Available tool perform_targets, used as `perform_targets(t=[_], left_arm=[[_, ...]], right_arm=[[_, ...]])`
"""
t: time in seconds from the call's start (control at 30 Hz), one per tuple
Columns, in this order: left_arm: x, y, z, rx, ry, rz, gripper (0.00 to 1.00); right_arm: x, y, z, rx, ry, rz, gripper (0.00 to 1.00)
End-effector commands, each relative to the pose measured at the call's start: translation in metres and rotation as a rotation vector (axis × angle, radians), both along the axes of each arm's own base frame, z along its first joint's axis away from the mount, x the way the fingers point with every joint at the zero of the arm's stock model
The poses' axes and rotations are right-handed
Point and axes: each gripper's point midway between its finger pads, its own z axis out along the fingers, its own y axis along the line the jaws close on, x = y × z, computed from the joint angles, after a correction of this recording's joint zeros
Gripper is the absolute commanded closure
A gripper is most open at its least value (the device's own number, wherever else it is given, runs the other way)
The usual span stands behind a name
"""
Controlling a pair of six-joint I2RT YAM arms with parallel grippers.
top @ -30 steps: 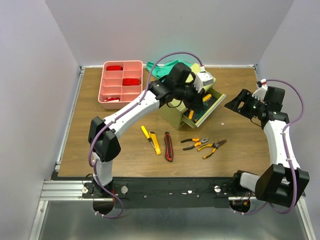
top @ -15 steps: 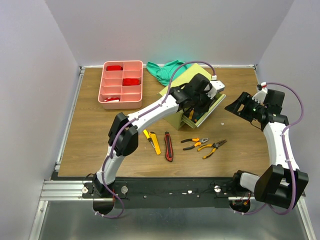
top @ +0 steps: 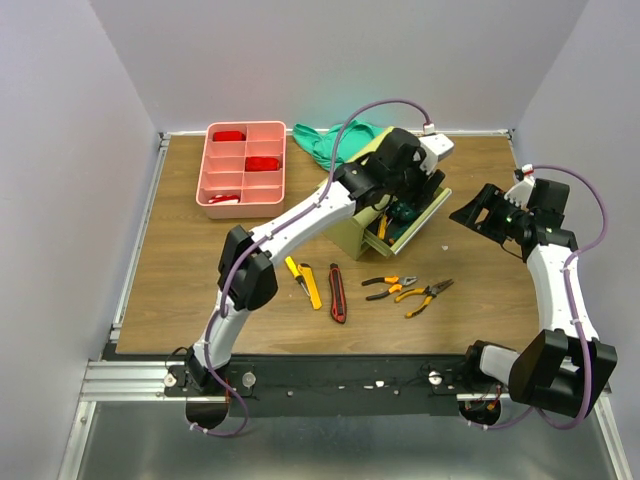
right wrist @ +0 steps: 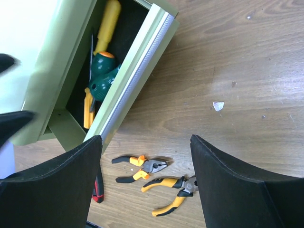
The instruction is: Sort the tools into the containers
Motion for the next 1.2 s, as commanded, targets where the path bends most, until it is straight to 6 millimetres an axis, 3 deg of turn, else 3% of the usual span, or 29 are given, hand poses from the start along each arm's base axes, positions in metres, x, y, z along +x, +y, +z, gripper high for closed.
perform_targets(t=[0.0,0.03,0.07,0.1,0.13,0.17,0.2,0.23,0.27,0.3,0.37,0.4,0.5,0.57,0.63,0.77,0.9,1.0,1.17], left_arm=[[-0.009,0.019,0.110,-0.135,-0.210,-0.046,0.27],[-0.009,0.041,0.136,-0.158,-0.244,-0.014,0.26],[-0.006,0.054,0.136,-0.145,-0.245,0.014,0.25],[0.001,0.075,0.108,-0.072,-0.192,0.092,0.25],[0.000,0.100,0.116,-0.065,-0.188,0.168,0.25],[0.014,0.133,0.106,-0.035,-0.161,0.289,0.25],[0.017,0.166,0.056,0.066,-0.086,0.406,0.25],[0.010,0.191,0.060,0.032,-0.056,0.482,0.25],[0.018,0.225,0.041,0.058,-0.015,0.578,0.26],[0.007,0.255,-0.007,0.161,0.066,0.660,0.26],[0.002,0.297,-0.041,0.192,0.169,0.838,0.27],[-0.004,0.326,-0.072,0.242,0.244,0.911,0.29],[-0.020,0.346,-0.118,0.224,0.418,1.000,0.33],[-0.031,0.320,-0.138,0.161,0.543,0.850,0.36],[-0.034,0.315,-0.156,0.159,0.591,0.846,0.37],[-0.027,0.302,-0.167,0.142,0.626,0.810,0.38],[-0.017,0.291,-0.172,0.127,0.656,0.792,0.39],[-0.022,0.290,-0.185,0.154,0.708,0.805,0.43],[-0.048,0.308,-0.198,0.253,0.773,0.880,0.52]], right_arm=[[0.000,-0.002,0.002,0.008,-0.014,-0.004,0.18],[0.001,-0.002,0.003,0.006,-0.017,-0.005,0.18],[0.001,-0.002,0.003,0.006,-0.018,-0.005,0.18],[0.001,-0.003,0.004,0.004,-0.022,-0.005,0.18],[0.002,-0.003,0.004,0.005,-0.020,-0.006,0.18],[0.002,-0.003,0.004,0.004,-0.022,-0.005,0.18],[0.003,-0.003,0.004,0.005,-0.021,-0.004,0.18],[0.004,-0.004,0.004,0.005,-0.022,-0.006,0.18],[0.004,-0.004,0.002,0.006,-0.018,-0.006,0.18],[0.004,-0.004,0.002,0.006,-0.018,-0.004,0.18],[0.006,-0.004,0.000,0.010,-0.011,-0.008,0.18],[0.007,-0.004,-0.002,0.018,-0.003,-0.013,0.18],[0.008,-0.004,-0.001,0.029,0.005,-0.013,0.18],[0.010,-0.005,0.002,0.024,-0.004,-0.012,0.18],[0.011,-0.007,0.004,0.013,-0.010,-0.020,0.18],[0.010,-0.007,0.009,0.007,-0.022,-0.021,0.18],[0.005,-0.008,0.001,0.010,-0.005,-0.029,0.18],[0.002,-0.009,0.000,0.010,-0.005,-0.034,0.18],[0.002,-0.013,0.001,0.007,-0.006,-0.044,0.18]])
